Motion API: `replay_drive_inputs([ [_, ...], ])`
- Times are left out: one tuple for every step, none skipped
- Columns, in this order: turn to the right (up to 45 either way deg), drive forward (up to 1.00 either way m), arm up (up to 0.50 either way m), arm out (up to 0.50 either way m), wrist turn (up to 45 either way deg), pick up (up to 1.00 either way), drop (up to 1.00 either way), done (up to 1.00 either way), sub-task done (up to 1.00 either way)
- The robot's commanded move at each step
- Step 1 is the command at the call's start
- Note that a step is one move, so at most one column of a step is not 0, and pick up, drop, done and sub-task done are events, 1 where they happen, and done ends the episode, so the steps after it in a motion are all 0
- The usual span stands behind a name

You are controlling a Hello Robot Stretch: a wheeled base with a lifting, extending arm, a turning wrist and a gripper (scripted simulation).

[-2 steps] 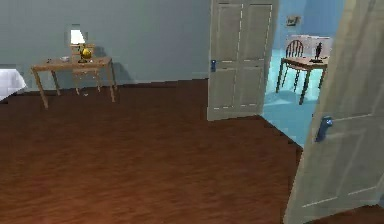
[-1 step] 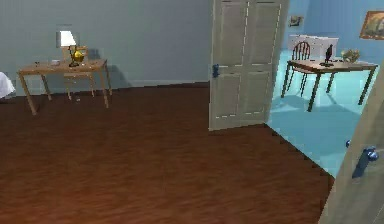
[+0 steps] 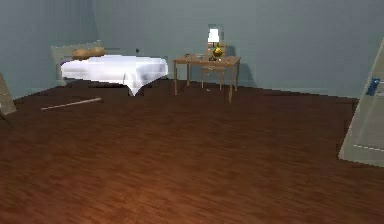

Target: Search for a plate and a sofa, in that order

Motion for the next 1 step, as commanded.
replay_drive_inputs([
  [0.0, 0.8, 0.0, 0.0, 0.0, 0.0, 0.0, 0.0, 0.0],
])
